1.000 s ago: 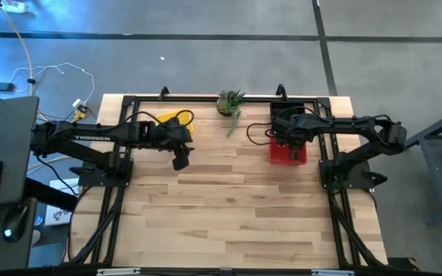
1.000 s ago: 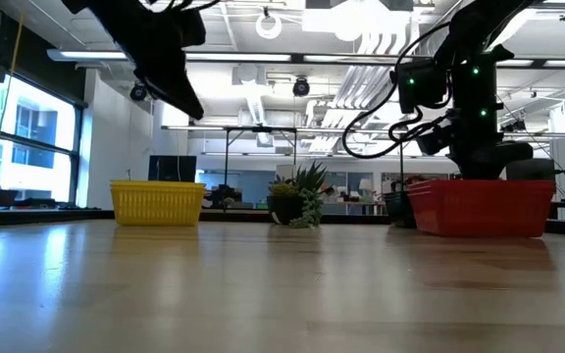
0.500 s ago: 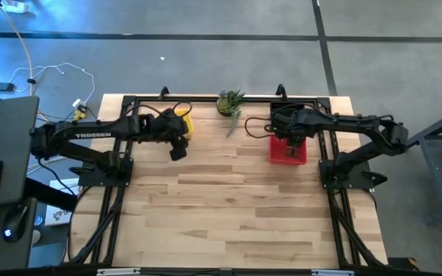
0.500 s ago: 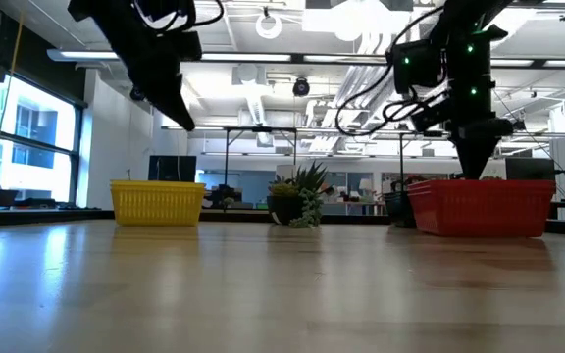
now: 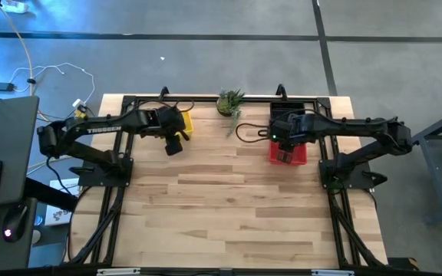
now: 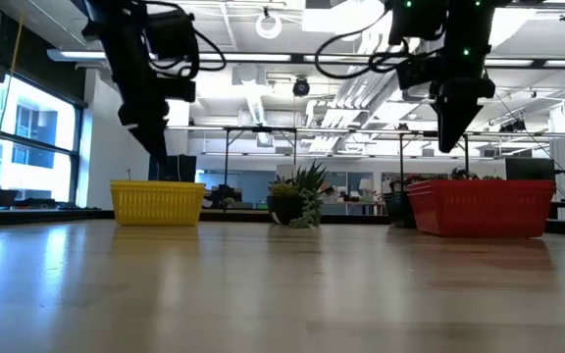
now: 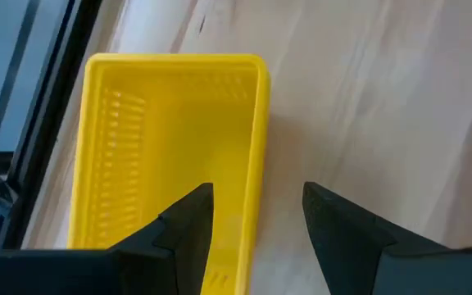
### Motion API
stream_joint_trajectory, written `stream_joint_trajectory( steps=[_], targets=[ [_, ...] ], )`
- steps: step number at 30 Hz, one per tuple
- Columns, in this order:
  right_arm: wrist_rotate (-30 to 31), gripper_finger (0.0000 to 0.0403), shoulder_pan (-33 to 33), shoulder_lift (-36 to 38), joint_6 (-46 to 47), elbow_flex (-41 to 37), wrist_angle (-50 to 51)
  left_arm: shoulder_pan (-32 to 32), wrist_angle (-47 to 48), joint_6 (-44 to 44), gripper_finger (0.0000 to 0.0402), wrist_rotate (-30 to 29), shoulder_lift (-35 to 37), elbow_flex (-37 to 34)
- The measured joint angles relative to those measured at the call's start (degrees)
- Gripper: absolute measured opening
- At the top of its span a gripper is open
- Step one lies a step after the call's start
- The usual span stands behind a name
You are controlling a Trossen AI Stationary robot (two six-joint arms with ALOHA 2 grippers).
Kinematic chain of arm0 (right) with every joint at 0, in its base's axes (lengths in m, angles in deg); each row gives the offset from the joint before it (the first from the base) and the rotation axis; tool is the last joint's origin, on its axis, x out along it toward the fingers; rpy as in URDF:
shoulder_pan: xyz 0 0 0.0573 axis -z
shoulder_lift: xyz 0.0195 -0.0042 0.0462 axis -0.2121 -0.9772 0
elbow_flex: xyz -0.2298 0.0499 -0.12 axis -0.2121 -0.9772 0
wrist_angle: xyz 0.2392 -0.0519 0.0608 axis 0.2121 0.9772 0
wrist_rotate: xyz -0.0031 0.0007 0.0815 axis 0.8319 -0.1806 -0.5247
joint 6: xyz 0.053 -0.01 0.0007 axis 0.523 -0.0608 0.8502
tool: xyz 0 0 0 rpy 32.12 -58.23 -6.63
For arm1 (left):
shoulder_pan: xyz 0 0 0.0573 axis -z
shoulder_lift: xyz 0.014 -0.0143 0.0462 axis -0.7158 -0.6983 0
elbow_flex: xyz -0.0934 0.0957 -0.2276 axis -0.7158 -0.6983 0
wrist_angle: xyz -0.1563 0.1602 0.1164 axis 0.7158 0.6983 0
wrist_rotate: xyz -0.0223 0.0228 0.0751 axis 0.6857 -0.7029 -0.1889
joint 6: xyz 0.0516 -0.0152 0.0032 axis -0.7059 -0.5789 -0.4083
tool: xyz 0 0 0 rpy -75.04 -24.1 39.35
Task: Stack baskets by color
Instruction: Move the stacked yellow bins to the top middle of the table
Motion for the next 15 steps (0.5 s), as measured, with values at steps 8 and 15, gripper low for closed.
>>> stream_joint_trajectory(
  steps=[8,15],
  targets=[
    [0.04,0.0110,-5.17,-0.01,3.79,0.01,-0.25,-1.22,-0.08,-0.98,0.0177,-0.96,-6.43,0.02],
    [0.82,0.0110,-7.93,-0.01,6.52,0.01,-0.28,-1.20,-0.33,-0.91,0.0177,-1.34,-10.30,0.02]
  ],
)
